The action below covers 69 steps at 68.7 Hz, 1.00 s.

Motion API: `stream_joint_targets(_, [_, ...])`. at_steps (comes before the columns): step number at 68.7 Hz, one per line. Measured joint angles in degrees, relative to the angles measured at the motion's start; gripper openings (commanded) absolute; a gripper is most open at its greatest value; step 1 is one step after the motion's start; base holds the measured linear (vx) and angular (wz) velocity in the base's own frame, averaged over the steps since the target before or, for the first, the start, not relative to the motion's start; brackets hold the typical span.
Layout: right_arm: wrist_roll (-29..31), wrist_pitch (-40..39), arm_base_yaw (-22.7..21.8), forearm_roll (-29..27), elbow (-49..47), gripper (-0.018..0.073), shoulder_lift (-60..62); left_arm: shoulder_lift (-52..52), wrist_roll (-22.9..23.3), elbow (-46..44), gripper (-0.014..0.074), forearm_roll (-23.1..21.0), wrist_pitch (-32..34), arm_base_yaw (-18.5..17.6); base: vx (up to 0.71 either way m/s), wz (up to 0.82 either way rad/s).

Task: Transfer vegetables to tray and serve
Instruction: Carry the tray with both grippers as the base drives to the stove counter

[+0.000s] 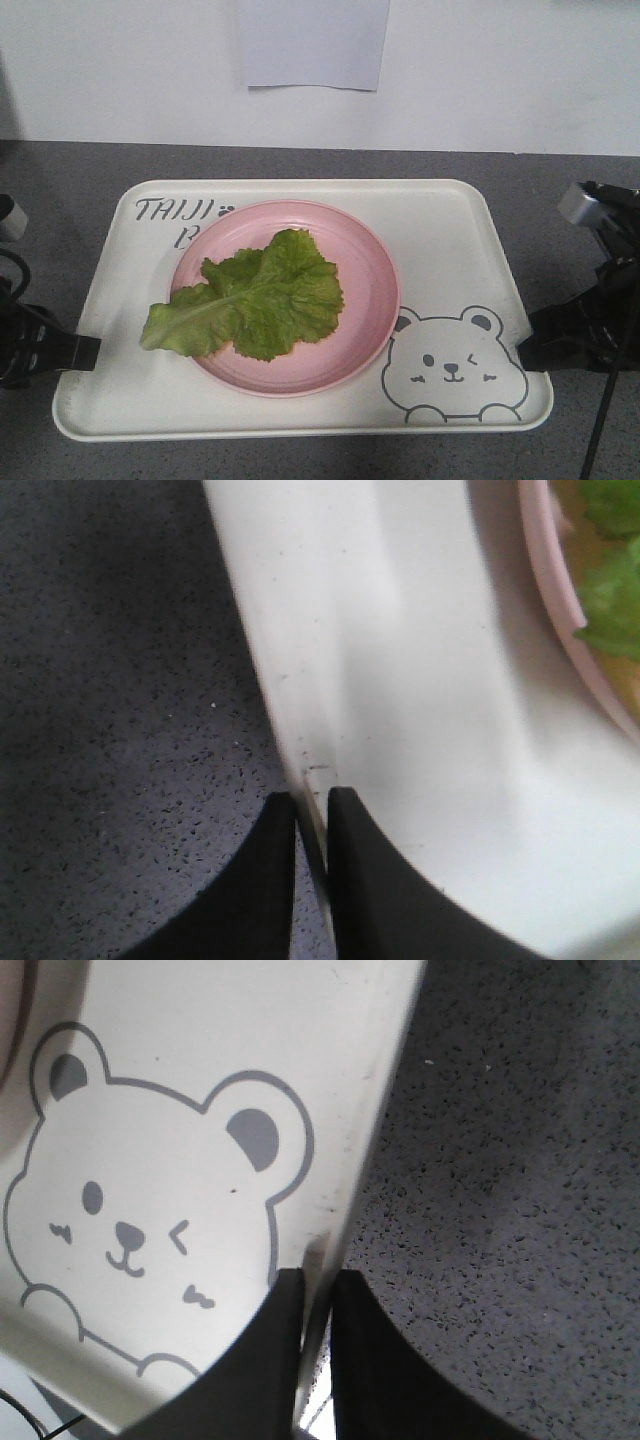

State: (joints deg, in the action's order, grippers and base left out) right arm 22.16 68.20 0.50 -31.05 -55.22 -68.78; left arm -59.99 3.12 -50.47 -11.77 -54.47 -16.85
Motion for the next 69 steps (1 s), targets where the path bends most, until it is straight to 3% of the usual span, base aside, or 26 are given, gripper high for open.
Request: stream_joint_targets(69, [0.0,0.0,0.0,0.0,0.0,-0.0003,0.0,0.0,0.0,0.0,-0.0006,0.0,0.0,0.0,0.0,0.0])
